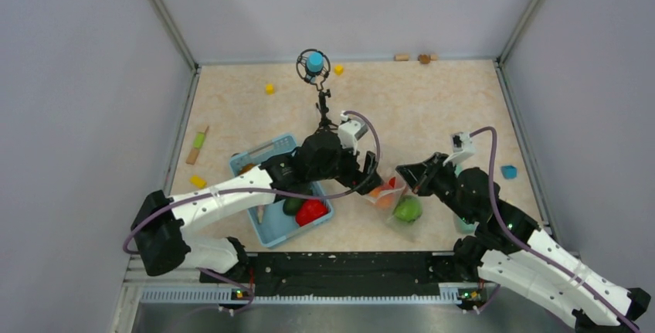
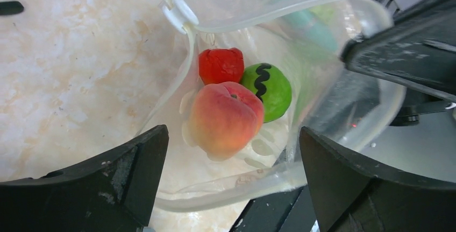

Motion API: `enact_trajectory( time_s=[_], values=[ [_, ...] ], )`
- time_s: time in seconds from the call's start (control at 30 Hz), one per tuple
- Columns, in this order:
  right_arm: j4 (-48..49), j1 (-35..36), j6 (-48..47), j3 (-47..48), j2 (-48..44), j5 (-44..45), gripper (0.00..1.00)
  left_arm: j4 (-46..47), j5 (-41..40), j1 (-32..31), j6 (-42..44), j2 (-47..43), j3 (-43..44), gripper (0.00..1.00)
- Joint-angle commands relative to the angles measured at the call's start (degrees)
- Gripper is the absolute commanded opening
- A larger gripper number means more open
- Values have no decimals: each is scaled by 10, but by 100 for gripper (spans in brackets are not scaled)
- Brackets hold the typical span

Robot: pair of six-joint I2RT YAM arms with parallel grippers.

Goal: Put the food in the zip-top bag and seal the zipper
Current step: Place the fake fruit in the zipper food storage bag, then pick up the fake fruit from the bin.

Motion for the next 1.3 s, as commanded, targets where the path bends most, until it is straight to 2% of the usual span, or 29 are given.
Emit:
enact_trajectory(
  time_s=[0.0, 0.1, 0.23, 0.37, 0.53, 0.7, 0.8, 0.9, 1.03, 1.1, 1.27],
  values=[
    [7, -3, -8, 6, -6, 30, 0, 9, -12, -3, 12, -69, -5, 97],
    [4, -3, -17, 7, -6, 37, 0, -1, -63, -2, 4, -111, -32, 97],
    [-4, -4, -27, 13, -6, 40, 0, -10, -197, -2, -24, -169, -81, 97],
    [-8, -4, -28, 12, -6, 49, 0, -57, -317, -1, -64, -214, -108, 97],
    [-9, -4, -33, 11, 3, 48, 0, -158, -477, 3, -188, -221, -113, 97],
    [-9, -3, -38, 13, 15, 44, 0, -283, -553, 14, -300, -194, -93, 97],
    [-9, -4, -42, 14, 19, 41, 0, -306, -556, 28, -331, -188, -96, 97],
    [-9, -4, -45, 14, 18, 40, 0, -287, -513, 55, -320, -193, -114, 97],
    [-10, -4, -48, 14, 19, 41, 0, -216, -359, 146, -268, -193, -155, 97],
    [-11, -4, -50, 15, 22, 39, 0, -203, -308, 179, -261, -188, -165, 97],
    [-10, -4, -52, 16, 28, 37, 0, -211, -291, 191, -263, -192, -170, 97]
  ],
)
